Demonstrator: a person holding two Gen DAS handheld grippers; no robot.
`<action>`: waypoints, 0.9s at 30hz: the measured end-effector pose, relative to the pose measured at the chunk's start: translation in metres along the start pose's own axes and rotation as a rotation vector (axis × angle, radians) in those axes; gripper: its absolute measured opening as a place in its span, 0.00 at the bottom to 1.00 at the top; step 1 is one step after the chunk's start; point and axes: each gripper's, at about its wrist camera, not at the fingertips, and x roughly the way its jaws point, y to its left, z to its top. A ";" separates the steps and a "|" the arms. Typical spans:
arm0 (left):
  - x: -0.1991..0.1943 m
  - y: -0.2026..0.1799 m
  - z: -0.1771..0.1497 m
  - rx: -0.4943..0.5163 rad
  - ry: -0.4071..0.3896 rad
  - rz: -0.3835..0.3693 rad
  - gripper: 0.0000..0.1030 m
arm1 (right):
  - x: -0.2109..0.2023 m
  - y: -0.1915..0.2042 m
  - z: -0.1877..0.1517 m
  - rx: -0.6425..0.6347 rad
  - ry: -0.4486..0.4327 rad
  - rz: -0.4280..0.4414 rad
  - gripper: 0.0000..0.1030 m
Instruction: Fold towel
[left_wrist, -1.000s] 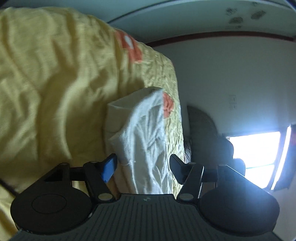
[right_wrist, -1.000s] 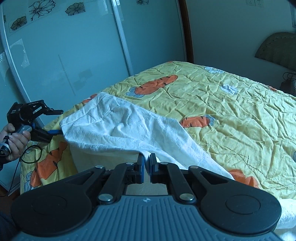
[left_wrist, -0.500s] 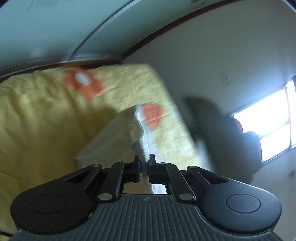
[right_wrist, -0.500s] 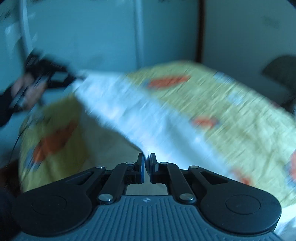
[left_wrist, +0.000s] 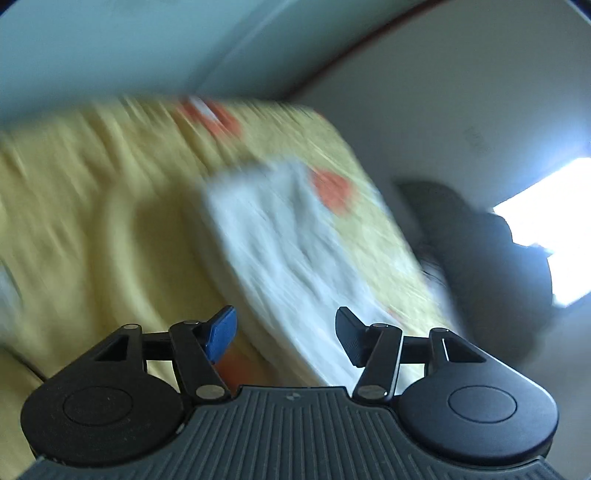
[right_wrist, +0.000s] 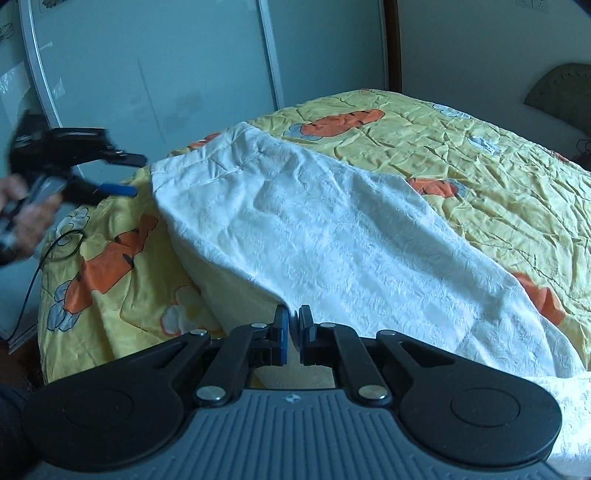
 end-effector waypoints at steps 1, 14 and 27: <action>0.006 -0.010 -0.016 -0.006 0.062 -0.067 0.61 | 0.001 0.001 -0.001 -0.003 0.002 -0.001 0.05; 0.126 -0.061 -0.081 -0.208 0.412 -0.161 0.61 | -0.008 0.004 -0.006 0.019 -0.030 -0.009 0.05; 0.161 -0.036 -0.108 -0.156 0.422 -0.123 0.19 | -0.067 -0.093 -0.014 0.335 -0.158 -0.236 0.10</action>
